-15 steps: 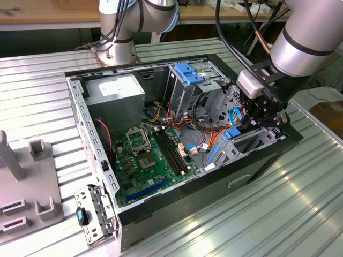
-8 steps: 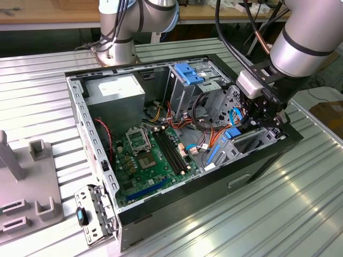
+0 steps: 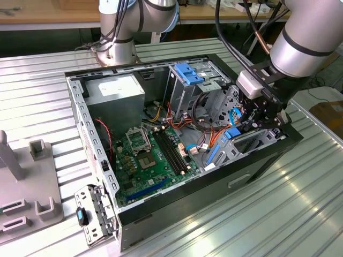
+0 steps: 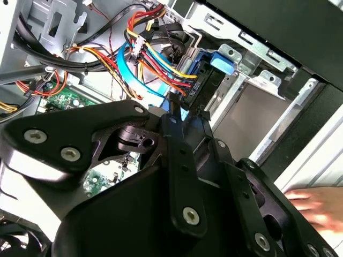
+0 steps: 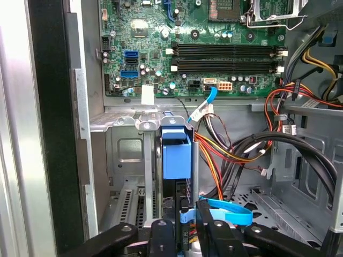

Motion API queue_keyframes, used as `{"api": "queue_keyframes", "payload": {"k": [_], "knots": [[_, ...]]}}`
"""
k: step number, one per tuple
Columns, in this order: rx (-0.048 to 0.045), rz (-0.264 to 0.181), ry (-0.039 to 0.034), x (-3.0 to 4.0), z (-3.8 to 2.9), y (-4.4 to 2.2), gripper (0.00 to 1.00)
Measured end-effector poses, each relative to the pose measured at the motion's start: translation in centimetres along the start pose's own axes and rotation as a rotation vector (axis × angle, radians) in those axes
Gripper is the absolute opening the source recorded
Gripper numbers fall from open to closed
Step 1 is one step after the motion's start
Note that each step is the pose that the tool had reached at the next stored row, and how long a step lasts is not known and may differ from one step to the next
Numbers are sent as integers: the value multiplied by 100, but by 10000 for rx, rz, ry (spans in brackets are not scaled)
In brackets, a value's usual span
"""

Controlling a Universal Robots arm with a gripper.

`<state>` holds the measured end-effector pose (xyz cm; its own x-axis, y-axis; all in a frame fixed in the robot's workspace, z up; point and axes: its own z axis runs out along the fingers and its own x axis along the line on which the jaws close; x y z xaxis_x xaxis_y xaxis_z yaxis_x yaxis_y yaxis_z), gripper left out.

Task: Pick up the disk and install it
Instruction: 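Insert the second disk wire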

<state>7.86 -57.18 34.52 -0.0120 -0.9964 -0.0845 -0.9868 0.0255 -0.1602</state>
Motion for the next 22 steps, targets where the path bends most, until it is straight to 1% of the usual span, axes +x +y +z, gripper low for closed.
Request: {"api": "queue_keyframes", "payload": {"k": [2, 4, 5, 6, 8, 12, 13, 15, 16, 17, 21, 22], "knots": [[0, 0, -1, -13, -130, -21, 30], [0, 0, 1, -20, -194, -32, 30], [0, 0, 3, -25, -206, -33, 30], [1, -1, 16, -43, -207, -33, 30], [1, -2, 17, -126, -200, -31, 30], [1, -2, 18, -254, -190, -28, 30], [0, -2, 18, -309, -186, -26, 30], [0, -3, 20, -371, -181, -25, 30], [0, -4, 30, -429, -176, -23, 30], [0, -6, 37, -453, -173, -23, 30], [1, -5, 39, -458, -173, -23, 30], [-242, 16, 45, -458, -171, -24, 30]]}}
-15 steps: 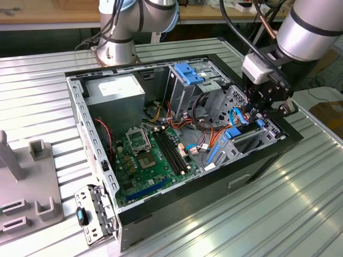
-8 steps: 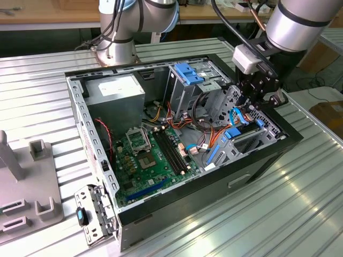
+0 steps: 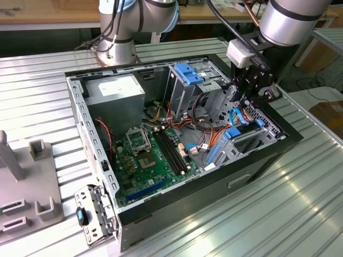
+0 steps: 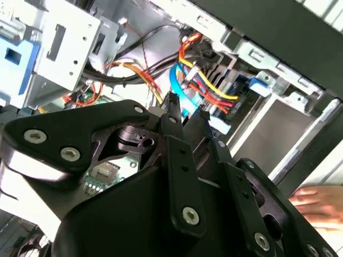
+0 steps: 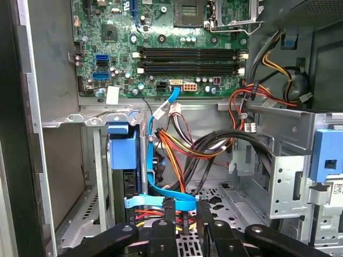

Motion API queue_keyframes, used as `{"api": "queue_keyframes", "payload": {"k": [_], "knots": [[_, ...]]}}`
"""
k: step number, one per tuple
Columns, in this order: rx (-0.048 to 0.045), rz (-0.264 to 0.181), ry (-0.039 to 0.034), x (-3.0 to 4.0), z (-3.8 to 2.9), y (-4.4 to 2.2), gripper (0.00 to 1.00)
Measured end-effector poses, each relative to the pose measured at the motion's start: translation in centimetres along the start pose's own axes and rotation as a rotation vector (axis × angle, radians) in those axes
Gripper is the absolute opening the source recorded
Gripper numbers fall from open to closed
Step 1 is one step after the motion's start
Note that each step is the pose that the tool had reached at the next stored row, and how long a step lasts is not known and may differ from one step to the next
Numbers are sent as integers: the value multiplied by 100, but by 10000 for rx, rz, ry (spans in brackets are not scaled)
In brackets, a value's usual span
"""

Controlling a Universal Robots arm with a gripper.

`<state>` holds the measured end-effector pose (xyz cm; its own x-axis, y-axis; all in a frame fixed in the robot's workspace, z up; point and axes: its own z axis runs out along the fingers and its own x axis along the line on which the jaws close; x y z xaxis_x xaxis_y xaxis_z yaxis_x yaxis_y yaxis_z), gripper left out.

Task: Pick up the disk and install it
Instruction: 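Insert the second disk wire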

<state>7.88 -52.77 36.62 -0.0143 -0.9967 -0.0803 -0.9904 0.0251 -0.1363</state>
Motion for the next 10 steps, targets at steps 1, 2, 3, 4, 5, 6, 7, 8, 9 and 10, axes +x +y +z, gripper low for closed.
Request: {"api": "queue_keyframes", "payload": {"k": [1, 2, 3, 4, 5, 6, 7, 8, 9, 10], "knots": [[-375, 27, 9, 0, 3, -5, 30], [-551, 41, 14, 0, 4, -8, 30], [-748, 56, 18, 0, 6, -10, 30], [-861, 65, 22, -1, 6, -10, 30], [-862, 66, 23, 0, 6, -9, 30], [-863, 66, 23, 0, 6, -10, 30], [-864, 65, 22, 0, 6, -10, 30], [-865, 65, 22, 0, 6, -10, 30], [-866, 65, 22, 0, 6, -10, 30], [-865, 66, 22, 0, 6, -10, 30]]}}
